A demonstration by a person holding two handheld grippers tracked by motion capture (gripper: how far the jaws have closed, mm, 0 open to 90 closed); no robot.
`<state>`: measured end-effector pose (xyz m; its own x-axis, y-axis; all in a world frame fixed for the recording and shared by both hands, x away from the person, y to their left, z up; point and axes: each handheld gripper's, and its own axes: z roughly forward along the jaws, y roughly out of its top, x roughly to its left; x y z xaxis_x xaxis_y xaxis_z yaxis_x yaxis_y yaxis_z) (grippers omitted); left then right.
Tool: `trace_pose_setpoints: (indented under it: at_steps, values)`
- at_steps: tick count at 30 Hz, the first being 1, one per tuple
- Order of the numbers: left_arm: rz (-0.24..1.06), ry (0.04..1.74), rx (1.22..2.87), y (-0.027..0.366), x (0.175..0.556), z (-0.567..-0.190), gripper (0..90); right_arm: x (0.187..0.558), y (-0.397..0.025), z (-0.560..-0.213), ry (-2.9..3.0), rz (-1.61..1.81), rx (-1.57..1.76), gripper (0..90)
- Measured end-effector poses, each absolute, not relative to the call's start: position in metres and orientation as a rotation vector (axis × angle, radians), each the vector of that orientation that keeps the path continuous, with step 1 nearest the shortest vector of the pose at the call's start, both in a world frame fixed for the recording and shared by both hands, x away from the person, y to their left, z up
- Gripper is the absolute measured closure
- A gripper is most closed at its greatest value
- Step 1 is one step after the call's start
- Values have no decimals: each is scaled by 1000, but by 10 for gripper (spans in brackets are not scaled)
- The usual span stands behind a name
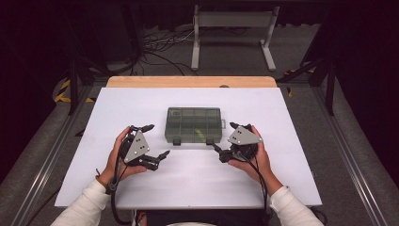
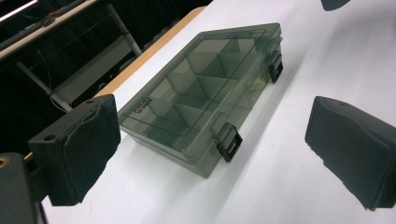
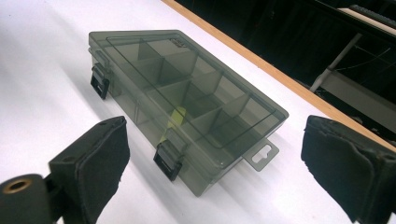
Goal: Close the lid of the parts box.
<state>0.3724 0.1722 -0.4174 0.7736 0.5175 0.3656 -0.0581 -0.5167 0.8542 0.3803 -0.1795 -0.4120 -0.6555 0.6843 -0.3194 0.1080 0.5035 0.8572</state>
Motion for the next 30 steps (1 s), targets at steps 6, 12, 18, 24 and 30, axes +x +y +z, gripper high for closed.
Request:
trace_pose_setpoints:
  at_steps: [6, 12, 18, 24, 30]
  values:
    - [753, 350, 1991, 176, 368, -418, 39, 375, -184, -414, 2091, 1123, 651, 86]
    - [744, 358, 1994, 181, 365, -420, 38, 369, -187, -414, 2086, 1130, 637, 86]
    - [737, 355, 1999, 186, 359, -422, 38, 362, -189, -416, 2094, 1127, 622, 86]
    - [739, 362, 2006, 191, 356, -426, 39, 357, -193, -419, 2100, 1129, 620, 86]
    - [729, 372, 2017, 197, 354, -429, 40, 351, -196, -424, 2108, 1112, 611, 86]
